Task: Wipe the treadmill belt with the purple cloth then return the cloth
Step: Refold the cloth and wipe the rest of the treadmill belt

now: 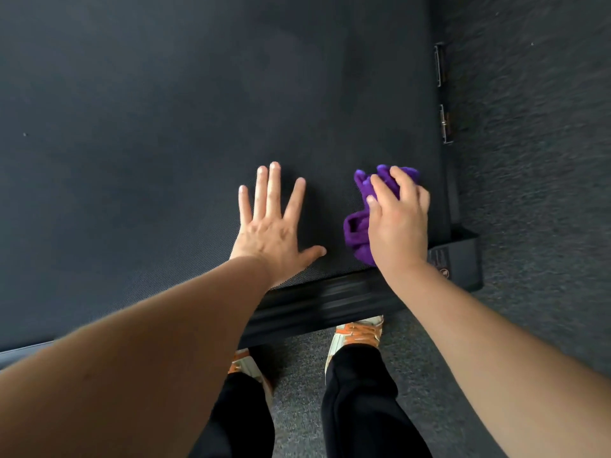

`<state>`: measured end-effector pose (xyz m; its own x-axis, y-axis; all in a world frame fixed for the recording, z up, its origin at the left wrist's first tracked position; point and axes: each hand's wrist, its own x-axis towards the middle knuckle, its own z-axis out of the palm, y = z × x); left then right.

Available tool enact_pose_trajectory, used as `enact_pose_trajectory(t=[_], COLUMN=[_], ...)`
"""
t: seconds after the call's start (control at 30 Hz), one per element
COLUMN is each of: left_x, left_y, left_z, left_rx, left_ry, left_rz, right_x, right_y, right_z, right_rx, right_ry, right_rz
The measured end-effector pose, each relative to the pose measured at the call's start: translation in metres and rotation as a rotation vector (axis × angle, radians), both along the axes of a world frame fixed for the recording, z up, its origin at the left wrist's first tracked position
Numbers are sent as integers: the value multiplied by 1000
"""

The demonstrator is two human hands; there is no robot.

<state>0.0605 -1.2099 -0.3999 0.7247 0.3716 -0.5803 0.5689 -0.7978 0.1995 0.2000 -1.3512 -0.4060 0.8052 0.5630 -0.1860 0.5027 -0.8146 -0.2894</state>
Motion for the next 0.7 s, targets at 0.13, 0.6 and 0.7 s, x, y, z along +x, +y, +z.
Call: enact_pose_trajectory(t=[0.13,0.6,0.7], left_x=[35,51,51], left_y=[-5,-1,-1], left_z=[-6,-5,-6], left_rx=[-28,-101,-93], left_ry=[49,313,307], left_rz=[-14,-48,-43], right_x=[-6,0,-3], right_y=[5,2,5], right_z=[4,-20,-21], right_rx=[-170,-25,3], right_ry=[5,-40,-85], right_rz=[92,113,259])
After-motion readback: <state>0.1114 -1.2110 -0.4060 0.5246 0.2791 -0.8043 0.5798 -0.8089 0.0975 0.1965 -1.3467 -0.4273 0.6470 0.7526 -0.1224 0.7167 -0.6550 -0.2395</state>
